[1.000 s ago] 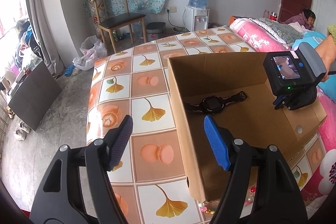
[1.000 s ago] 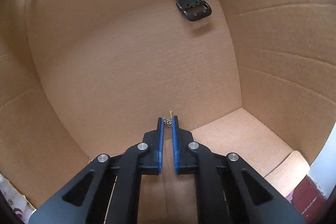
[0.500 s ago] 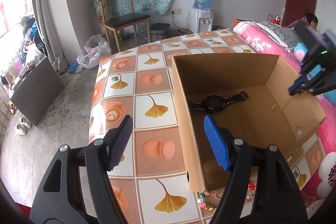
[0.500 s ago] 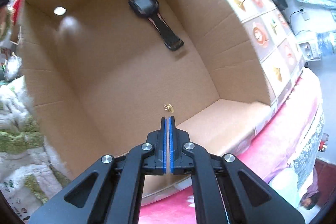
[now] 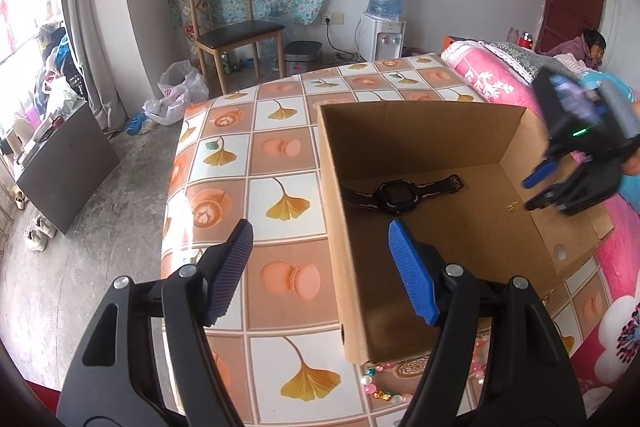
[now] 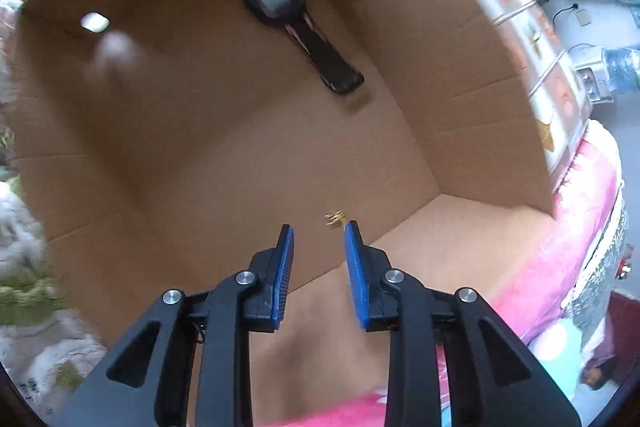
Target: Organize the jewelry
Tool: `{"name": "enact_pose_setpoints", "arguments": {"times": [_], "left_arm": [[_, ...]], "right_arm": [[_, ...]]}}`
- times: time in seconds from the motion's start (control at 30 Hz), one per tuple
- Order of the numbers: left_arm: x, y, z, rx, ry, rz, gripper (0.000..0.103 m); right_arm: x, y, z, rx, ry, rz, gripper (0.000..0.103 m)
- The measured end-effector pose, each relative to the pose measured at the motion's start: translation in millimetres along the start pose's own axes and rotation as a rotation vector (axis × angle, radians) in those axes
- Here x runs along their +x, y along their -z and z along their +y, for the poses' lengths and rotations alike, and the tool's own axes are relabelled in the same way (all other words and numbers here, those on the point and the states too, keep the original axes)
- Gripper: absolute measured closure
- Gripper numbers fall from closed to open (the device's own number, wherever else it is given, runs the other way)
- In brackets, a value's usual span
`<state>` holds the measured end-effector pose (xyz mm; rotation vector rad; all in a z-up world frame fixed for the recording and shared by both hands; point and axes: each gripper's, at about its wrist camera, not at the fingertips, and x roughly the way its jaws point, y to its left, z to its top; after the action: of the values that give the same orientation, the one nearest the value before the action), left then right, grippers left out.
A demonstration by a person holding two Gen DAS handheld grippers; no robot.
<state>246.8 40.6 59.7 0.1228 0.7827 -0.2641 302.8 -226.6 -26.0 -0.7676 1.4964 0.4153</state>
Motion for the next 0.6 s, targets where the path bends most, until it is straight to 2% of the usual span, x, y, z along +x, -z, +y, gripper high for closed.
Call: {"name": "enact_pose_setpoints", "arguments": {"times": [0.17,0.33,0.37,0.4,0.5,0.53,0.6], "left_arm": [[7.1,-2.5,-5.8,0.024,0.009,0.01,0.036],[12.0,-1.2,-6.3,0.025,0.018,0.021,0.036],[12.8,-1.3,-6.2,0.023,0.018,0.021,0.036],[13.2,-1.2,-5.8,0.021,0.016,0.021,0.036],[13.8,0.3,-4.4,0.011,0.021,0.026,0.036],[14.1,0.7,-3.9,0.008,0.024,0.027,0.036],[13.6,1.0,-2.8,0.006,0.021,0.026,0.036]], "right_arm": [[31.6,-17.2,-2.5,-0.016,-0.009,0.093,0.077],[32.9,-23.2,-10.7,-0.003,-0.055,0.127,0.078],[33.3,-23.7,-10.7,-0.003,-0.072,0.136,0.08],[34.7,-25.9,-14.0,-0.003,-0.092,0.144,0.089],[34.4,-25.9,-14.8,-0.003,-0.09,0.141,0.093],[34.1,-25.2,-16.5,0.002,-0.079,0.136,0.098],[29.8,-23.2,-19.7,0.021,-0.097,0.106,0.099]]}}
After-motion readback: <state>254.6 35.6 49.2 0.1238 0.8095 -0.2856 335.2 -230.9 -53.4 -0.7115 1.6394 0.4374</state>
